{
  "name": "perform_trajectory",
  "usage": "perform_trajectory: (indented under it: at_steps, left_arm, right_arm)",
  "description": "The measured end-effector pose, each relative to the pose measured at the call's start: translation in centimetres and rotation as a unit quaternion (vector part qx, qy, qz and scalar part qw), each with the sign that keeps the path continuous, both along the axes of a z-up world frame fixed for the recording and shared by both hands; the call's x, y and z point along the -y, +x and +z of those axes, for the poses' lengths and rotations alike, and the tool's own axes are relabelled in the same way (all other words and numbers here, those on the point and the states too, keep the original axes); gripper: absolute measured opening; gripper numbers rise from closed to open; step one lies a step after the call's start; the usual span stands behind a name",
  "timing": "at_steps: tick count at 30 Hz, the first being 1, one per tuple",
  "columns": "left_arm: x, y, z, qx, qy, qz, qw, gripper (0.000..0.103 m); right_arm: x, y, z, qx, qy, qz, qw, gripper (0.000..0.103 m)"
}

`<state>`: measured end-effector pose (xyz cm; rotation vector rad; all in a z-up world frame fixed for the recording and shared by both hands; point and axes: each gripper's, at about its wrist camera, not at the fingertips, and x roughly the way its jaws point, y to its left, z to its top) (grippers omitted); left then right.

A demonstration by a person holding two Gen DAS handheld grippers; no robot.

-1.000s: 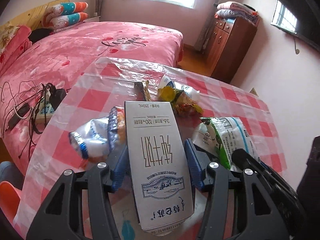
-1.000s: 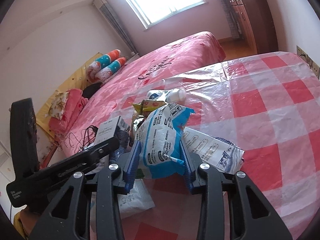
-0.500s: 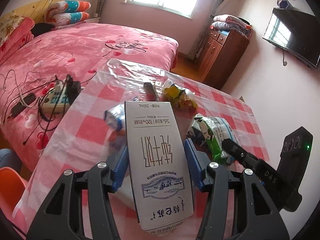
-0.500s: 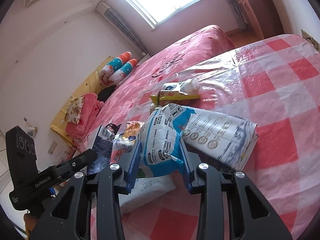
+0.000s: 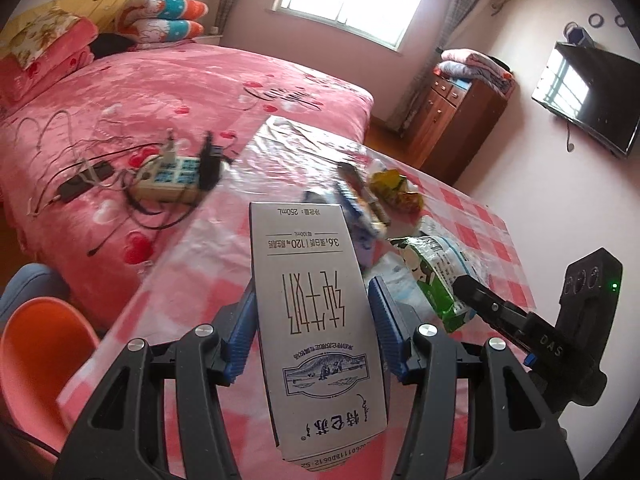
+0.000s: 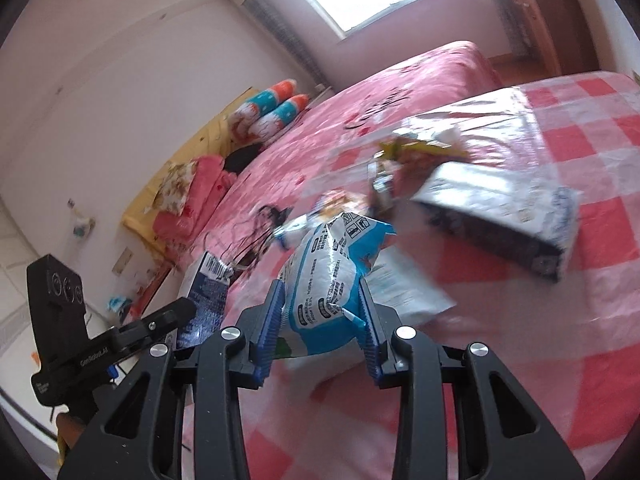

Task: Collect trash
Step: 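Drop the milk carton and wrapper into the orange bucket with both grippers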

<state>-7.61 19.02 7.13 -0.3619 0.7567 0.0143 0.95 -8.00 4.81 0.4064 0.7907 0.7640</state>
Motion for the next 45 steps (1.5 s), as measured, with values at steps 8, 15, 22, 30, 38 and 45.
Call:
perform_trajectory:
  at_steps: [8,15,22,30,38,45]
  left_arm:
    - [-5.5,-4.3,0.0,0.002,-0.002,0.047,0.9989,0.055]
    - [-12.0,-8.4,-1.4,-0.013,0.0,0.119,0.9928,0.055]
    - [-18.2,-12.3,-3.7,-0.032,-0.012,0.203,0.9787,0.055]
    - [-22.9,-15.3,-6.6,-0.047,-0.038,0.274,0.9597,0.06]
    - [-24.0,-15.6,-8.3,-0.072,-0.032,0.292,0.953,0.077]
    - [-22.4,-14.6,-7.7,-0.065,-0.03,0.266,0.9612,0.078]
  right_arm:
    - [-6.8,-3.7,1.7,0.016,-0.008,0.078,0.997,0.037]
    - [-14.4,-6.9,2.9,0.028,-0.029,0.158,0.987,0.037]
    - [-21.7,-9.6,2.7,0.029,-0.048,0.226,0.973,0.037]
    - [-28.8,-11.6,1.4,0.027,-0.078,0.288,0.954,0.05]
    - [-25.6,-11.2,0.9,0.035,-0.087,0.211,0.973,0.088]
    - [-21.5,-10.0,1.6,0.047,-0.093,0.144,0.984,0.092]
